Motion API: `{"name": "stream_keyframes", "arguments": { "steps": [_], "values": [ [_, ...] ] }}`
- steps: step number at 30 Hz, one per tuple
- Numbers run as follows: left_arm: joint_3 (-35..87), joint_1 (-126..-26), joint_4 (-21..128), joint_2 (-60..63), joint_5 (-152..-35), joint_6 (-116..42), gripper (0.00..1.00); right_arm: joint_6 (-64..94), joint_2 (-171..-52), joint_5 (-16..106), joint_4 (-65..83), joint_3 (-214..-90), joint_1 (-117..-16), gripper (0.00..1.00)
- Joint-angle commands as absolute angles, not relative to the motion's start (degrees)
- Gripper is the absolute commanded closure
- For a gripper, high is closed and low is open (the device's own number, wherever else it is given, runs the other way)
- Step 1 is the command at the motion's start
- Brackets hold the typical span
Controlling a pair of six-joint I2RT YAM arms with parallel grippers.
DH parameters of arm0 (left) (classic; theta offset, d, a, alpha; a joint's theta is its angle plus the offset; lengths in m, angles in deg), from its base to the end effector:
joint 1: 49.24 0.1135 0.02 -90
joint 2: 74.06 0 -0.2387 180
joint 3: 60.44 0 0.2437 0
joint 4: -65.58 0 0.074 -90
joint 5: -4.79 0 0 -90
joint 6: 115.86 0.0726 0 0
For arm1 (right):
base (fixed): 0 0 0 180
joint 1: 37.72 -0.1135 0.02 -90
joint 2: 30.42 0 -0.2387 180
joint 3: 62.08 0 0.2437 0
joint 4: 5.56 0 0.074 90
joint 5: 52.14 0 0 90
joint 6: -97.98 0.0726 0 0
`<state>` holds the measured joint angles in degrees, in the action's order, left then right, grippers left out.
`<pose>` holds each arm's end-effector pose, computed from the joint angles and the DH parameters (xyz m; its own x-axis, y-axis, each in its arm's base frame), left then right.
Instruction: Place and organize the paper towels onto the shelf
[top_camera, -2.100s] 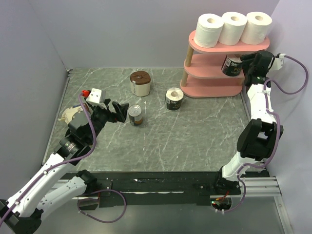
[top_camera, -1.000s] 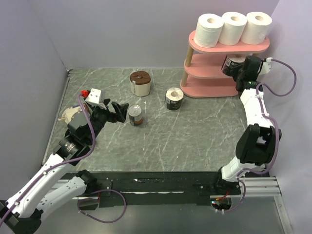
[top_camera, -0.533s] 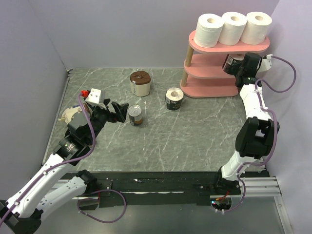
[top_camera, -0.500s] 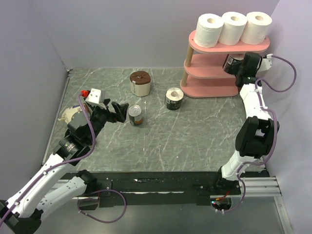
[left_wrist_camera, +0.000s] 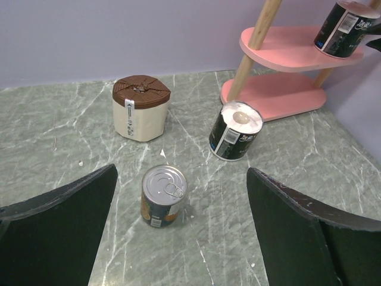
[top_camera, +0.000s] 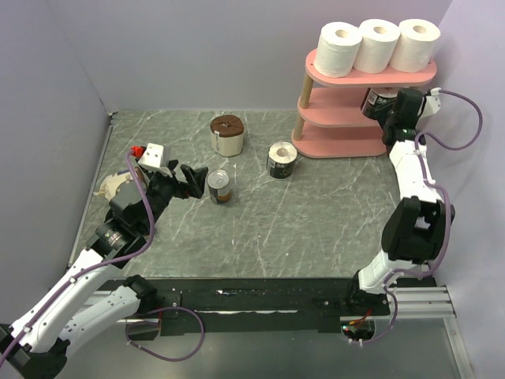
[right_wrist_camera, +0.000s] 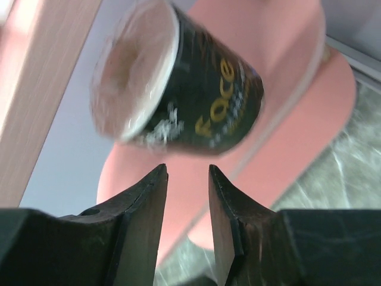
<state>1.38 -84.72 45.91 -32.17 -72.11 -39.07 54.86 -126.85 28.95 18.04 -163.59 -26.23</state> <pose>0.1855 -0.1120 0.3566 -0.0834 -0.2139 -0.9733 0.3715 0.8996 -0.2295 0.4168 -0.0962 0.3260 0.0359 0.7286 -0.6840 0.4601 0.5956 0.6585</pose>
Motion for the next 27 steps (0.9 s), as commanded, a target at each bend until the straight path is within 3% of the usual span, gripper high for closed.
{"name": "stream_keyframes", "arguments": {
  "steps": [1,9,12,19,27],
  "values": [
    [2.24,-84.75,47.02,-32.23,-71.32,-39.22,0.04,50.53,-117.62,32.13,18.80,-160.10,-27.34,0.57],
    [2.24,-84.75,46.58,-31.96,-71.06,-39.04,0.04,48.24,-110.67,35.31,20.73,-149.64,-37.44,0.43],
    [2.24,-84.75,46.67,-32.14,-70.89,-39.04,0.04,49.20,-110.84,36.71,21.44,-146.83,-41.65,0.30],
    [2.33,-84.75,46.75,-32.23,-71.59,-39.13,0.04,53.33,-116.36,40.84,17.48,-142.16,-47.64,0.18],
    [2.24,-84.74,46.75,-32.31,-71.32,-39.04,0.04,56.50,-126.57,41.99,18.89,-148.92,-50.54,0.20]
  ]
}}
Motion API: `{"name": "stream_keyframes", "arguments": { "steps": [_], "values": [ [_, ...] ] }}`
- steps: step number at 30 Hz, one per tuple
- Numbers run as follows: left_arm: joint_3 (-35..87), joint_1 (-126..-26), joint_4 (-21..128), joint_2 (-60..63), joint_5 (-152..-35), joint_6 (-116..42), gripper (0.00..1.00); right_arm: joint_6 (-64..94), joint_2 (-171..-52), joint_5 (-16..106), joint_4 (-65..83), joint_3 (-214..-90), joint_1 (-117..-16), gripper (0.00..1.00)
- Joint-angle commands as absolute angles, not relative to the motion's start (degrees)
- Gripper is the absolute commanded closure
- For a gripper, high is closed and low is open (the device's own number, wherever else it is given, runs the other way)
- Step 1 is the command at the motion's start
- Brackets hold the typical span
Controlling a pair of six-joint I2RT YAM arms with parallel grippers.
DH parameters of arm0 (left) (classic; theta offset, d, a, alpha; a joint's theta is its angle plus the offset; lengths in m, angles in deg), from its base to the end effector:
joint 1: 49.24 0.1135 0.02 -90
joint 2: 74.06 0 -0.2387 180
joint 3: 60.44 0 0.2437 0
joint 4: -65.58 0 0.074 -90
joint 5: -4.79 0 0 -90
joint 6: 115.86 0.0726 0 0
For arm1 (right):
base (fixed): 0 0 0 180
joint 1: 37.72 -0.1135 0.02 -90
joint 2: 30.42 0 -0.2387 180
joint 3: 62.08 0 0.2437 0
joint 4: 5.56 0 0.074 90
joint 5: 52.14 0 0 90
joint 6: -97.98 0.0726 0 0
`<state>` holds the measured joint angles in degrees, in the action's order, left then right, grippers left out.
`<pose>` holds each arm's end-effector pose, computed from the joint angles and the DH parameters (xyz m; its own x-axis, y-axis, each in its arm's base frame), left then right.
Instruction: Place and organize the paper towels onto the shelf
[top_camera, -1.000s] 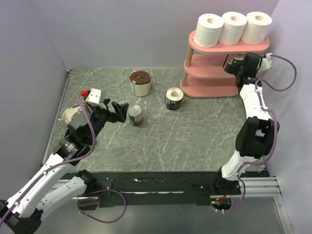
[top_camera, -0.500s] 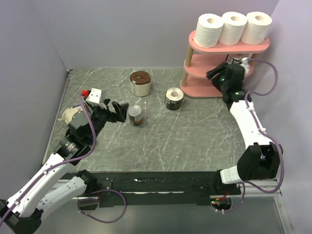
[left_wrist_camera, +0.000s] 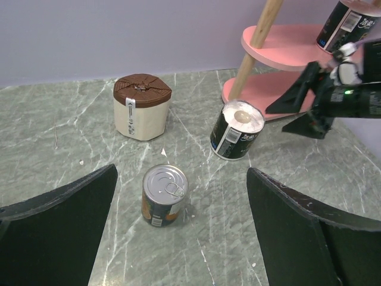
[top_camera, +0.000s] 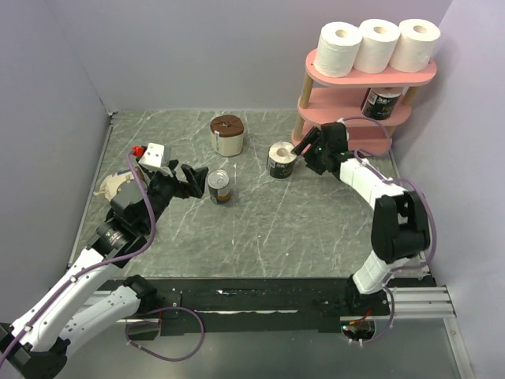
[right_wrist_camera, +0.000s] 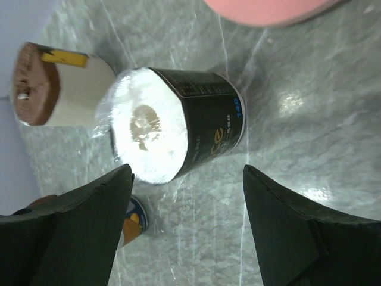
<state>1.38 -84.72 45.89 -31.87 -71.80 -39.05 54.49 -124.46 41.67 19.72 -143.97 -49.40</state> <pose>0.1867 -0.1124 0.3555 -0.0866 -0.2109 -0.9737 0.3656 0.9024 -0.2279 0.3823 0.0840 0.2113 -0.5937 0.6165 -0.5172 0.2572 0.7544 0.6039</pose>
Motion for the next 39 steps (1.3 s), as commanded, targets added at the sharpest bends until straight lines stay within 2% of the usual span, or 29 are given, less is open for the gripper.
{"name": "stream_keyframes", "arguments": {
  "steps": [1,17,26,34,39],
  "values": [
    [2.33,-84.75,46.75,-32.40,-71.32,-39.04,0.04,57.11,-128.05,41.73,19.24,-149.36,-50.63,0.21],
    [2.42,-84.75,46.58,-31.96,-71.50,-38.95,0.04,59.84,-136.86,40.41,19.15,-153.23,-52.39,0.29],
    [2.50,-84.74,46.58,-31.70,-71.59,-38.95,0.04,59.40,-137.91,39.18,19.15,-152.80,-53.27,0.39],
    [2.41,-84.75,46.67,-31.87,-71.41,-38.96,0.04,58.87,-139.23,38.82,20.56,-154.55,-53.45,0.40],
    [2.41,-84.66,46.49,-31.70,-71.50,-38.95,0.04,58.96,-140.28,38.65,21.35,-155.61,-53.97,0.37]
  ]
}}
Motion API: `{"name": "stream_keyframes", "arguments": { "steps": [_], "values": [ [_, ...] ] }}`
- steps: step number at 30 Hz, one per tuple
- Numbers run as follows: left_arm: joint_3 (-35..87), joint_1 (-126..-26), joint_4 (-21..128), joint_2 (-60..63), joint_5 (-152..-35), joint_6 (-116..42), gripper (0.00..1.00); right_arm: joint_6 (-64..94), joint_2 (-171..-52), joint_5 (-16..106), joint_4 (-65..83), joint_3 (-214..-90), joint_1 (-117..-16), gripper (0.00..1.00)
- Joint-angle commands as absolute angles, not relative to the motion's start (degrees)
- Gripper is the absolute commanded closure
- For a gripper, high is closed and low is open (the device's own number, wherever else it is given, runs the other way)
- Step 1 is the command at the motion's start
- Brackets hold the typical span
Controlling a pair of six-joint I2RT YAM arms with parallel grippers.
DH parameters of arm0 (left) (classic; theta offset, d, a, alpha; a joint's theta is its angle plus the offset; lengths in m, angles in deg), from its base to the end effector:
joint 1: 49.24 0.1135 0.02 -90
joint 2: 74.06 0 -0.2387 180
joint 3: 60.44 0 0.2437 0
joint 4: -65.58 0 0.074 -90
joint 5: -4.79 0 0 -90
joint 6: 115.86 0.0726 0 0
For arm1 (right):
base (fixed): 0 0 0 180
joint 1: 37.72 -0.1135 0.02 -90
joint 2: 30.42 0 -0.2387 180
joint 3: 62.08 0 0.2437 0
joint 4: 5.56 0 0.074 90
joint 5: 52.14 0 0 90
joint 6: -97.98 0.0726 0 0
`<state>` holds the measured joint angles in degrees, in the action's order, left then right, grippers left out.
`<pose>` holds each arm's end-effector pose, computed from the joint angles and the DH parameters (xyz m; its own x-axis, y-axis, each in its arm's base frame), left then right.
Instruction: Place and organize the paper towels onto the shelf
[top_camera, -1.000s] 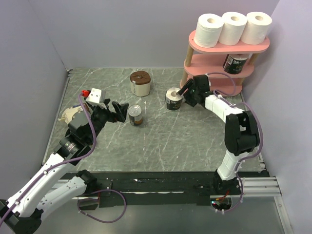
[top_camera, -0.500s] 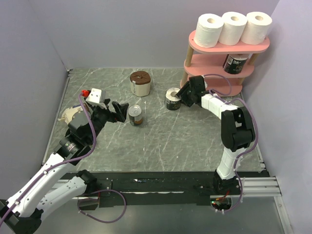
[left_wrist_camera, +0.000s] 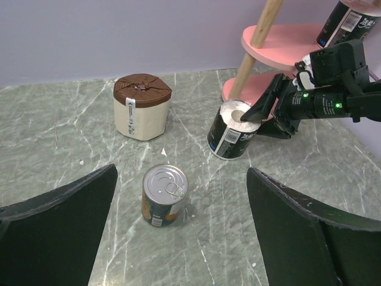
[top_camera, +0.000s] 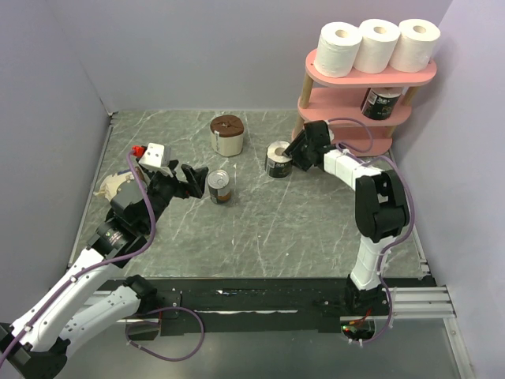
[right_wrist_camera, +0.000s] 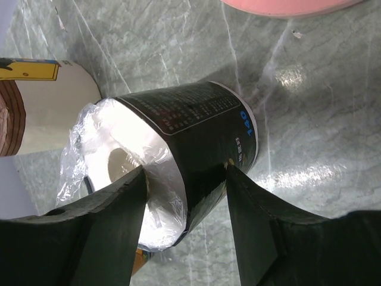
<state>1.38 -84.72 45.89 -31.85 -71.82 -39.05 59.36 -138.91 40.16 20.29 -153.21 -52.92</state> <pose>0.1868 -0.1125 0.3555 -0.0869 -0.2106 -0.9737 0.3659 0.9023 -0.2279 0.4191 0.1169 0.1668 -0.6391 0.6353 -0.4334 0.3351 0.7373 0.5866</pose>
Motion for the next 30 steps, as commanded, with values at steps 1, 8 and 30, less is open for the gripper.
{"name": "stream_keyframes", "arguments": {
  "steps": [1,8,30],
  "values": [
    [2.42,-84.66,46.49,-31.70,-71.50,-38.95,0.04,59.05,-140.46,38.74,21.35,-155.78,-53.97,0.37],
    [2.42,-84.66,46.75,-31.61,-71.85,-38.95,0.04,58.35,-140.55,38.65,22.32,-156.66,-54.33,0.52],
    [2.33,-84.74,46.58,-32.58,-70.88,-38.60,0.04,49.91,-117.36,40.23,29.08,-153.32,-51.26,0.61]
  ]
}}
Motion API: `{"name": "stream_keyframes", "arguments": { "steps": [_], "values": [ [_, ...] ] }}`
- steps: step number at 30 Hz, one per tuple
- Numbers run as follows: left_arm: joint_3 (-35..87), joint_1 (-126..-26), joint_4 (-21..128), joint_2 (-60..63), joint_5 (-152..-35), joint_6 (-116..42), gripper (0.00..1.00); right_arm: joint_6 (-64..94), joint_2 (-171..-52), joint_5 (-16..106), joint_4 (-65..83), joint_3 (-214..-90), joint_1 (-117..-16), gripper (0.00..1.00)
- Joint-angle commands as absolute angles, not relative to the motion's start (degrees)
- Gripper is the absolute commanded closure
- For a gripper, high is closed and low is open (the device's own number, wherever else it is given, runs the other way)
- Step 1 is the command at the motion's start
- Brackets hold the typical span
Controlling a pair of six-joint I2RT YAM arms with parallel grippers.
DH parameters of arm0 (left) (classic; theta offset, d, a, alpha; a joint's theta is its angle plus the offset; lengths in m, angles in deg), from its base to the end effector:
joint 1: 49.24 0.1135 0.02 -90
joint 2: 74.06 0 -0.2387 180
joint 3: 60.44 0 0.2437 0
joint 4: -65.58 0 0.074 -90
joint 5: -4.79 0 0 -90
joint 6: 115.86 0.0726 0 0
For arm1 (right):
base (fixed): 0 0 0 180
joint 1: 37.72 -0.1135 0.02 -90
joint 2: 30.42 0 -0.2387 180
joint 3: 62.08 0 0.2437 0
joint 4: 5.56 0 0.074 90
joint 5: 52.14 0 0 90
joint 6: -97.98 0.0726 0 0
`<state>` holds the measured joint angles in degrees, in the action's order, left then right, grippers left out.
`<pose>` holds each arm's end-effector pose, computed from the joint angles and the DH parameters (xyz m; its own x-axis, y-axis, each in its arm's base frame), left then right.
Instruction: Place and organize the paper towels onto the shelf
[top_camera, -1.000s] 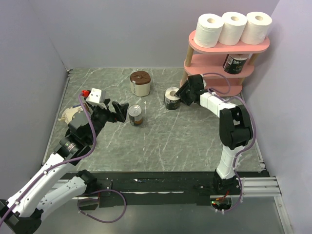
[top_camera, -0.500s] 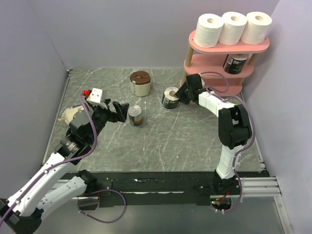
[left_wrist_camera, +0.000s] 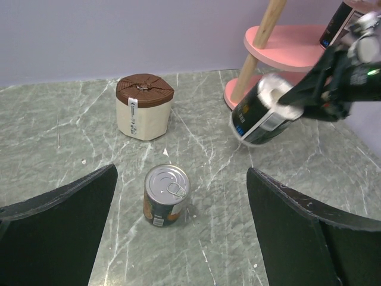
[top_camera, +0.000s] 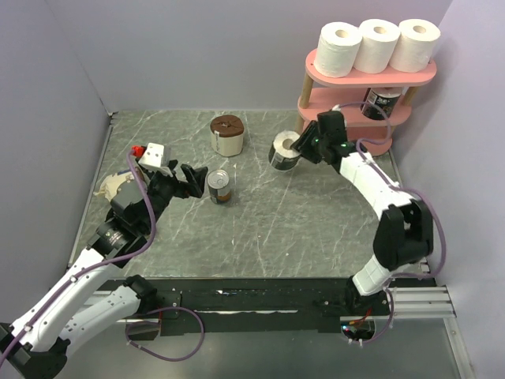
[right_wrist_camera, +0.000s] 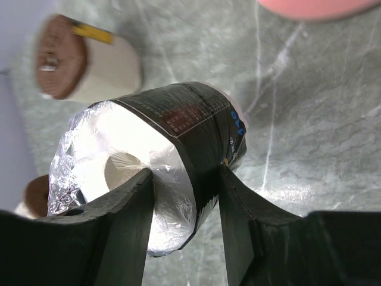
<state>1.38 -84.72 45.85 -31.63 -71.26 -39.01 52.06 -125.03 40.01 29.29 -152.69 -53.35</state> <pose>0.1878 -0.1124 0.3546 -0.0882 -0.2083 -0.9741 0.3563 0.9066 -0.2261 0.3810 0.1094 0.2425 -0.6408 0.5426 -0.5431 0.2066 0.8032 0.5587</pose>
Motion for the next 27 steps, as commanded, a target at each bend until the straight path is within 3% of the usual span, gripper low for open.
{"name": "stream_keyframes", "arguments": {
  "steps": [1,15,27],
  "values": [
    [2.50,-84.75,46.49,-32.49,-70.88,-38.69,0.04,49.73,-116.65,40.23,30.13,-153.93,-49.86,0.61],
    [2.50,-84.74,46.32,-32.05,-70.71,-38.60,0.04,50.96,-114.97,41.36,29.88,-160.35,-36.50,0.61],
    [2.50,-84.75,46.32,-30.91,-70.62,-38.51,0.04,53.77,-118.40,42.60,29.61,-167.20,-33.59,0.62]
  ]
}}
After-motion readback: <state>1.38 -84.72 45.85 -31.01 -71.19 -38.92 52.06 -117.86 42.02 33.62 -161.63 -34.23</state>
